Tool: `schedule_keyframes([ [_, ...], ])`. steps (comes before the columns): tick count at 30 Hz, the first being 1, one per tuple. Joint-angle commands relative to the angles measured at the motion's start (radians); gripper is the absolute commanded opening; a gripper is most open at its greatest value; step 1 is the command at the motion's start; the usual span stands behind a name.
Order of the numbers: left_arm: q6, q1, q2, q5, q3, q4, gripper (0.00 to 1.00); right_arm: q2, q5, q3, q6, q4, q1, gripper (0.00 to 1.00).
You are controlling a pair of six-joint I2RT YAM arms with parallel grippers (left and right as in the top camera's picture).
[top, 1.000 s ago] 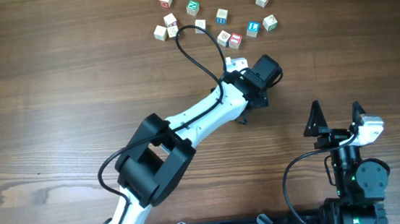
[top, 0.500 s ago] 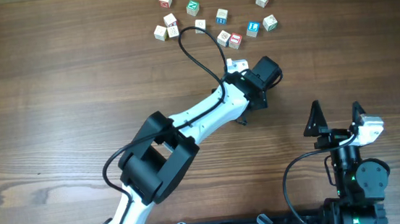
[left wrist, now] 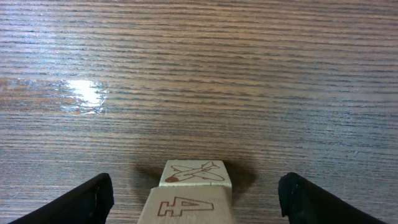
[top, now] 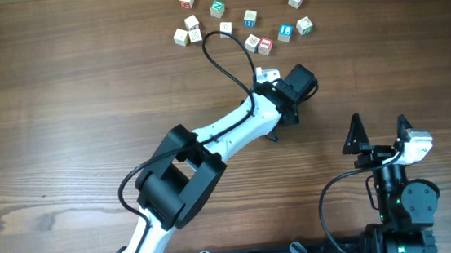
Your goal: Form a tower
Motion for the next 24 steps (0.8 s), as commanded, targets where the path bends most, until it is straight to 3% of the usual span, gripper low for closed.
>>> schedule_keyframes([
  [1,0.009,-0.004,0.016,0.01,-0.007,0.002,0.84,-0.006,-0.015,-0.001,0.006,0.003,0.004,1.0],
  [6,0.009,-0.003,0.017,0.024,-0.007,0.003,0.78,-0.006,-0.015,-0.001,0.006,0.003,0.004,1.0],
  [20,0.009,-0.003,0.021,0.024,-0.009,0.003,0.77,-0.006,-0.015,-0.001,0.006,0.003,0.004,1.0],
  [24,0.009,-0.003,0.021,0.024,-0.009,0.006,0.68,-0.006,-0.015,-0.001,0.006,0.003,0.004,1.0],
])
